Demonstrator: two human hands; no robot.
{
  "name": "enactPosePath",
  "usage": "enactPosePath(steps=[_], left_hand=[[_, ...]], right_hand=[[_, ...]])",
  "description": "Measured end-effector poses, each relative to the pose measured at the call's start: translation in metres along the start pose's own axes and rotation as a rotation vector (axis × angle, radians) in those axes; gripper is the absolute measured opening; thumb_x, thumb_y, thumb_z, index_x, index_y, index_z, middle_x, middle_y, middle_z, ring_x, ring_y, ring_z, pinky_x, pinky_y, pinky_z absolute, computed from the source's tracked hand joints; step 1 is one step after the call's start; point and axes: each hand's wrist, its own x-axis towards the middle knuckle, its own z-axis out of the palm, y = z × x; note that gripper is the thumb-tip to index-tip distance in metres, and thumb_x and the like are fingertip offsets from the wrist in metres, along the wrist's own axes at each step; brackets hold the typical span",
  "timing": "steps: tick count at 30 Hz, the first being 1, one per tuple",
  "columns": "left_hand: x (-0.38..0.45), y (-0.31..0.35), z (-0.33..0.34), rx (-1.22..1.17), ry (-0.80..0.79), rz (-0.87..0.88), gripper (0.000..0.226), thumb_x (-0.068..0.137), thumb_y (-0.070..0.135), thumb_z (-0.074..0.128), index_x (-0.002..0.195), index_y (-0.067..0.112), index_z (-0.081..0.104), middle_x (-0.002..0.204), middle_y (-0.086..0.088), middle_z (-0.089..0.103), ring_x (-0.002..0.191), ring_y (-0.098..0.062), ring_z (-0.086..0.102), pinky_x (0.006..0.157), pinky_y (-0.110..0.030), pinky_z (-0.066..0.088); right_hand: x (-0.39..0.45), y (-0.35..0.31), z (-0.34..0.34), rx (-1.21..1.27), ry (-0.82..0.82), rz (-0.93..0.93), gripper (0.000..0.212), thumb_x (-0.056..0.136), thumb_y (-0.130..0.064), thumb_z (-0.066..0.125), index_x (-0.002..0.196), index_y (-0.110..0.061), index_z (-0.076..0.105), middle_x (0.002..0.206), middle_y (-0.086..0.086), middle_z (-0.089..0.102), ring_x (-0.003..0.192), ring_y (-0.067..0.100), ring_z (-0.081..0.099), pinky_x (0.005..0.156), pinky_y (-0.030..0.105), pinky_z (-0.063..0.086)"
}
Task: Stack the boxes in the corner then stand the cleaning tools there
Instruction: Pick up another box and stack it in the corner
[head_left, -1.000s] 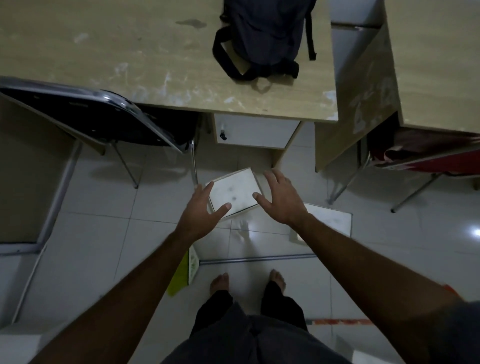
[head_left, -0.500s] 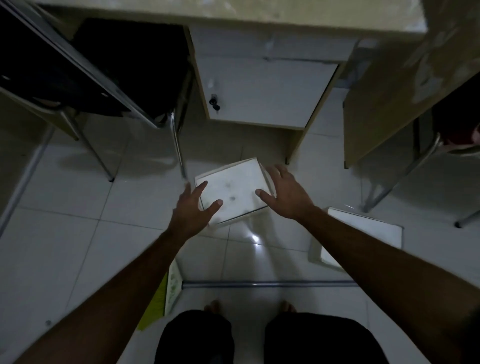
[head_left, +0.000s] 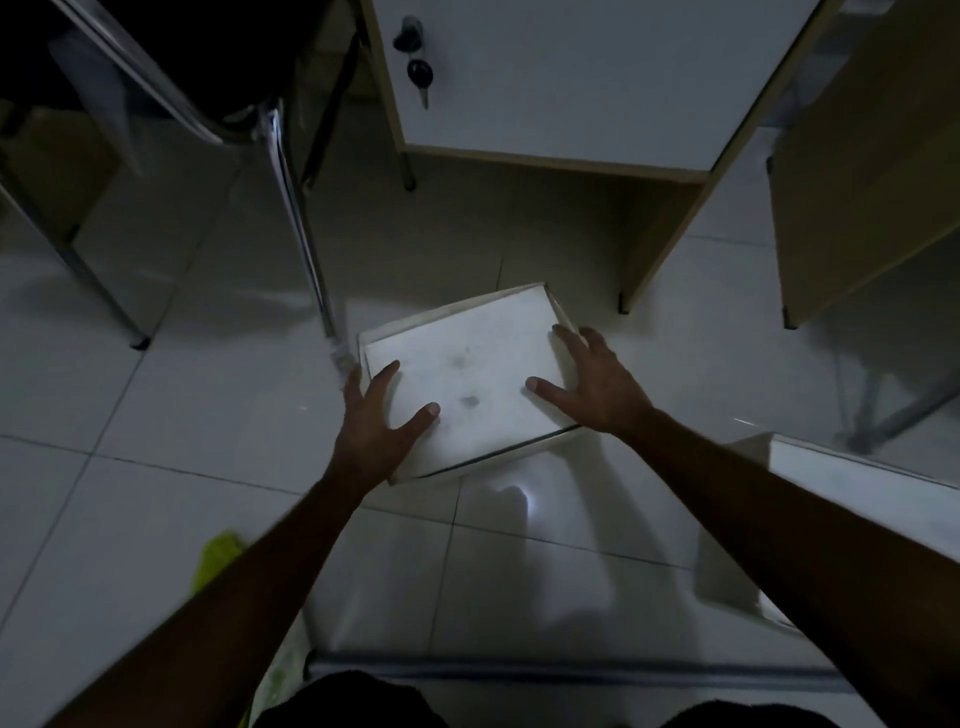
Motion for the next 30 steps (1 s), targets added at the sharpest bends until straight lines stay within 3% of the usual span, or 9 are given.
enactPosePath(steps=[5, 8, 16, 20, 25, 30], left_hand=[[0.017, -0.027, 0.018, -0.084, 0.075, 0.012, 0.079, 0.081, 0.05, 0.078, 0.149, 0.034, 0.042, 0.158, -0.002, 0.032, 0.143, -0.016, 0.032, 0.109, -0.024, 0.024], [0.022, -0.034, 0.025, -0.091, 0.067, 0.033, 0.081, 0.076, 0.053, 0.076, 0.148, 0.031, 0.045, 0.154, 0.003, 0.041, 0.14, -0.014, 0.037, 0.111, -0.025, 0.027], [0.029, -0.035, 0.031, -0.096, 0.072, 0.004, 0.096, 0.061, 0.071, 0.072, 0.147, 0.038, 0.044, 0.155, 0.006, 0.04, 0.14, -0.011, 0.037, 0.118, -0.032, 0.03], [0.031, -0.035, 0.035, -0.101, 0.092, 0.008, 0.087, 0.071, 0.052, 0.082, 0.148, 0.035, 0.045, 0.154, 0.004, 0.039, 0.137, -0.009, 0.034, 0.107, -0.019, 0.022], [0.031, -0.033, 0.035, -0.118, 0.119, 0.031, 0.084, 0.073, 0.038, 0.087, 0.147, 0.031, 0.048, 0.152, 0.001, 0.043, 0.135, -0.01, 0.04, 0.105, -0.019, 0.027], [0.027, -0.015, 0.024, -0.161, 0.114, 0.057, 0.09, 0.066, 0.041, 0.087, 0.147, 0.029, 0.048, 0.151, 0.003, 0.045, 0.128, -0.001, 0.04, 0.108, -0.021, 0.032]], right_hand=[[0.022, 0.016, 0.017, 0.121, -0.029, -0.01, 0.1, 0.078, -0.077, 0.063, 0.157, -0.039, 0.014, 0.157, 0.007, 0.032, 0.135, 0.031, 0.044, 0.104, 0.042, 0.043], [0.029, 0.02, 0.021, 0.172, -0.028, -0.037, 0.104, 0.075, -0.077, 0.067, 0.156, -0.041, 0.014, 0.154, 0.004, 0.038, 0.131, 0.026, 0.046, 0.102, 0.04, 0.043], [0.032, 0.023, 0.03, 0.169, 0.034, -0.063, 0.109, 0.071, -0.079, 0.068, 0.157, -0.038, 0.016, 0.155, 0.0, 0.039, 0.132, 0.022, 0.046, 0.102, 0.036, 0.041], [0.032, 0.02, 0.032, 0.158, 0.052, -0.071, 0.111, 0.071, -0.078, 0.069, 0.158, -0.035, 0.016, 0.158, -0.002, 0.035, 0.136, 0.023, 0.043, 0.109, 0.043, 0.041], [0.03, 0.013, 0.032, 0.144, 0.064, -0.052, 0.115, 0.069, -0.077, 0.072, 0.159, -0.031, 0.016, 0.161, -0.002, 0.033, 0.141, 0.025, 0.041, 0.112, 0.045, 0.038], [0.022, 0.007, 0.018, 0.128, 0.099, -0.054, 0.116, 0.068, -0.079, 0.071, 0.159, -0.031, 0.016, 0.163, -0.003, 0.03, 0.144, 0.025, 0.038, 0.113, 0.044, 0.036]])
